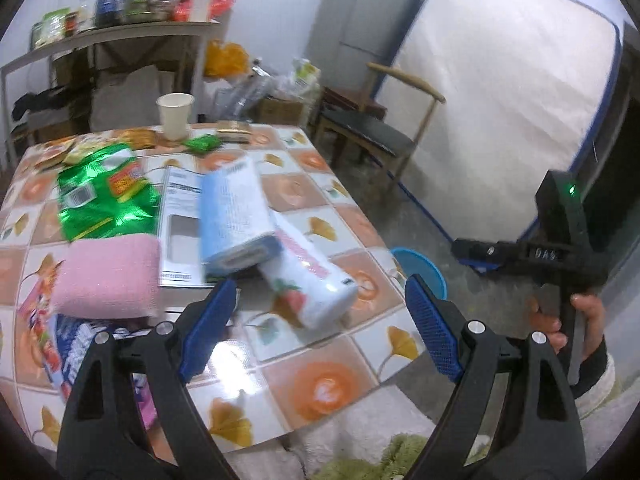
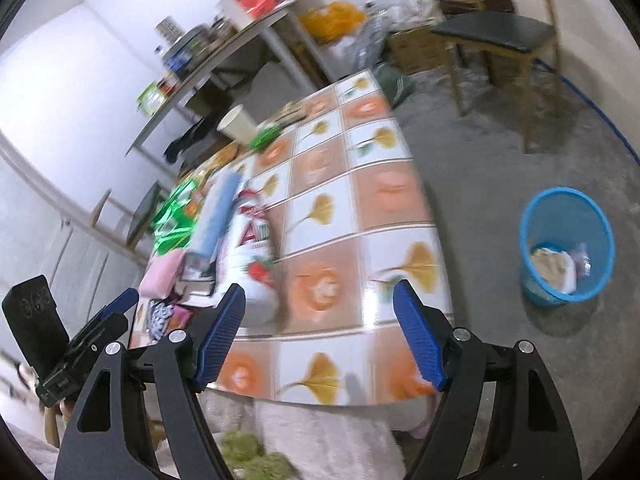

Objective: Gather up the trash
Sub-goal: 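Move both tools back over the table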

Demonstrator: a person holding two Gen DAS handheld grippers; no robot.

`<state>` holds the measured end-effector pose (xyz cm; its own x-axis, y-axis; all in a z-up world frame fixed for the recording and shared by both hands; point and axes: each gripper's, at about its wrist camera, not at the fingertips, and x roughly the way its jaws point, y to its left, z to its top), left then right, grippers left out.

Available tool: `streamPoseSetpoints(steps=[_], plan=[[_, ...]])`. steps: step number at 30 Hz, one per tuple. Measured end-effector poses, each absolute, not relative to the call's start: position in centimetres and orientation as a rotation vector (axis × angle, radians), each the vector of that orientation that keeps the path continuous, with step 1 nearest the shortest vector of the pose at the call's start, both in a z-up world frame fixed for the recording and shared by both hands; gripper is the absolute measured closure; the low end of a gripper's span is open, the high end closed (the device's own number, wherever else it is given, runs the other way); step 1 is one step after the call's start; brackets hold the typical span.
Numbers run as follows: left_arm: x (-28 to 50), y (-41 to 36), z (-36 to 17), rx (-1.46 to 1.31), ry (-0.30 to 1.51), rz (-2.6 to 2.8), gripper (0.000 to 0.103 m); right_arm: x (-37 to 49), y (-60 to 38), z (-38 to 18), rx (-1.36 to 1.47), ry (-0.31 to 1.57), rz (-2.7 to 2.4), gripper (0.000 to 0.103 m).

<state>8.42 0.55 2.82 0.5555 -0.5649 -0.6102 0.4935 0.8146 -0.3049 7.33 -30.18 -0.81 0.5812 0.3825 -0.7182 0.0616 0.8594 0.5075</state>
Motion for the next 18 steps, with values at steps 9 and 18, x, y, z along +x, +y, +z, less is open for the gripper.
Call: streamPoseSetpoints(steps=[9, 18], plan=[[11.3, 5.4, 2.8, -0.285, 0.741, -0.589, 0.021, 12.0, -24.8, -0.2, 0.558, 0.983, 0.374, 0.029], [11.8, 7.9, 1.3, -0.331, 0.752, -0.570, 0.021, 20.7, -21.0, -0.4, 0.555, 1.036, 0.432, 0.031]])
